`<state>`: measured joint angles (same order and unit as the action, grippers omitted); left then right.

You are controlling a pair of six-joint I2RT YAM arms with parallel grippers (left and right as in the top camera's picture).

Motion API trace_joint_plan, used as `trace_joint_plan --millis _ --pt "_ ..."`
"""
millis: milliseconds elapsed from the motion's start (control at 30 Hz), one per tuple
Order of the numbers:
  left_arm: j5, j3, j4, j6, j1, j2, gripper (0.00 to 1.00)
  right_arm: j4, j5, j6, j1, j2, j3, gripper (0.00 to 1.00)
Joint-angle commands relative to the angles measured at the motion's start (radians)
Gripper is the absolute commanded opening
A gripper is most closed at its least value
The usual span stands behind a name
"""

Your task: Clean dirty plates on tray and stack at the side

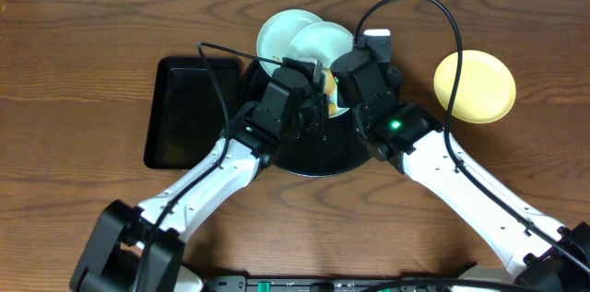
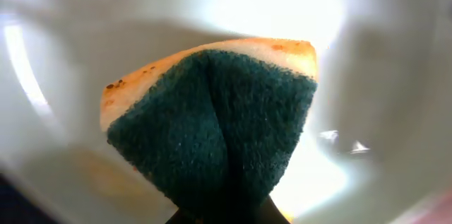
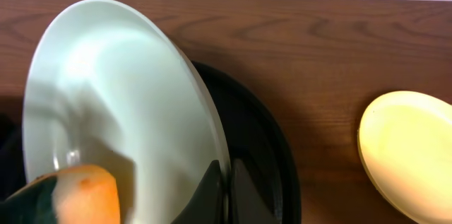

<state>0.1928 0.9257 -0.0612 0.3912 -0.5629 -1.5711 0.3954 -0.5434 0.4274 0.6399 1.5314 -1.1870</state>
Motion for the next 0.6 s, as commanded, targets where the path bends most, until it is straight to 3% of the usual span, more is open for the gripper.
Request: trace_joint_plan --millis 0,300,567 --pt "-0.122 0.005 0.0 -0.037 0.003 -0.011 0.08 -0.002 -0.024 -0.007 0.01 -0.023 0.005 0.01" --pt "-0.33 0.006 -0.059 -0.117 0.054 0.0 0.08 -0.003 -0.042 -0.078 0.008 -0.023 0.005 0.01" --pt "-0.275 0.006 0.009 -0.074 0.172 0.093 0.08 -0.066 -0.21 -0.219 0.009 -0.023 0.005 0.01"
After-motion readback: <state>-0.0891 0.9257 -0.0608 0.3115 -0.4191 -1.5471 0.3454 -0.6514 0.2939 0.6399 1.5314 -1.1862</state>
